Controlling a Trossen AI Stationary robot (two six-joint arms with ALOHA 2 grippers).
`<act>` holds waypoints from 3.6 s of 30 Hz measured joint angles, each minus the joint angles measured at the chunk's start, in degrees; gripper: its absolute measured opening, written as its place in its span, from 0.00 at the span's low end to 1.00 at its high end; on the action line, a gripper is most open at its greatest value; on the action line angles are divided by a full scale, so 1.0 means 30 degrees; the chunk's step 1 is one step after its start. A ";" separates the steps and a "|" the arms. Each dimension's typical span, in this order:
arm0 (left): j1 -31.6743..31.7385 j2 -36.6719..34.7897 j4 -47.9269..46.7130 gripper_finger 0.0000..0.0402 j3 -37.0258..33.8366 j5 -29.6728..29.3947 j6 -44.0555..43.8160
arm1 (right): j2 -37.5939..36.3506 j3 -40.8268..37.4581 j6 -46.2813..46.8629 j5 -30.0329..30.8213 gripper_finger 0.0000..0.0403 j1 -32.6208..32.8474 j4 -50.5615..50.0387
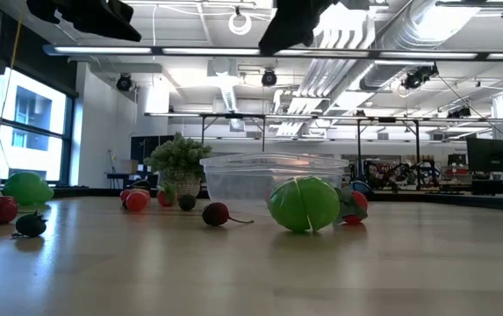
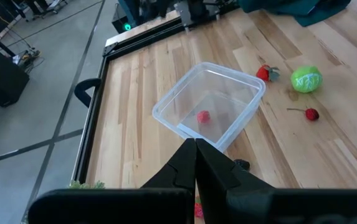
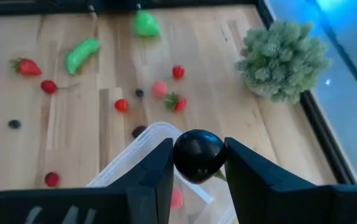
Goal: Pick and placing Produce into tupperware
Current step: Put the black cherry into the transparent bin, then put the red strawberry into the transparent bin
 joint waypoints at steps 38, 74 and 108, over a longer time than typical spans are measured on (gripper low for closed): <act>0.0000 0.0000 -0.0007 0.00 0.0000 -0.0004 0.0000 | 0.8584 0.0065 0.0169 -0.2765 0.27 -0.1802 -0.1014; 0.0000 0.0000 -0.0007 0.00 0.0000 0.0000 -0.0007 | 0.8576 0.0058 0.0357 -0.3619 0.39 -0.1802 -0.1027; 0.0006 -0.0007 -0.0007 0.00 0.0000 0.0000 -0.0001 | -0.8508 -0.6099 0.6225 -0.2108 0.42 0.4484 -0.3751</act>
